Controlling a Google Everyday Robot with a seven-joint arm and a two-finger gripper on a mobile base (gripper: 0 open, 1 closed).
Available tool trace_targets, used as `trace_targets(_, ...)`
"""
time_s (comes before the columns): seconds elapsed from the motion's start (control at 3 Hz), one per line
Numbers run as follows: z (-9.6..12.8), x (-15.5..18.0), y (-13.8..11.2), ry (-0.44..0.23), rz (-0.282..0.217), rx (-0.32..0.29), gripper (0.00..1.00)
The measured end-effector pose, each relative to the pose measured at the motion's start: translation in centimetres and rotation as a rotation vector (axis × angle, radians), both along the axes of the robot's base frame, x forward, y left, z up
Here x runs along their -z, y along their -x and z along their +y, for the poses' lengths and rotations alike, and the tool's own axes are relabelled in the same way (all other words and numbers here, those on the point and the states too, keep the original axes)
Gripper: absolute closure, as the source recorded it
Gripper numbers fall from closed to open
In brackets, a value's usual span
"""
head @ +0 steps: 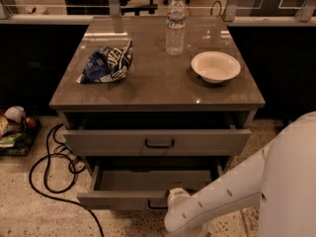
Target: Open middle drawer
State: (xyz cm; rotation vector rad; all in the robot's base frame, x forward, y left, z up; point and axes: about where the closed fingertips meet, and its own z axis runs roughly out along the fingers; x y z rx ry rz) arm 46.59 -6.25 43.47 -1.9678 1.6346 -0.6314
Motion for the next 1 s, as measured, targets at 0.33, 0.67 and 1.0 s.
trace_targets(0.33, -0.02, 0.0, 0.0, 0.0, 0.0, 0.0, 0.58)
trace_targets(0.67, 0.0, 0.01, -0.01, 0.0, 0.0, 0.0, 0.35)
trace_targets(1.0, 0.0, 0.01, -0.01, 0.0, 0.0, 0.0, 0.12)
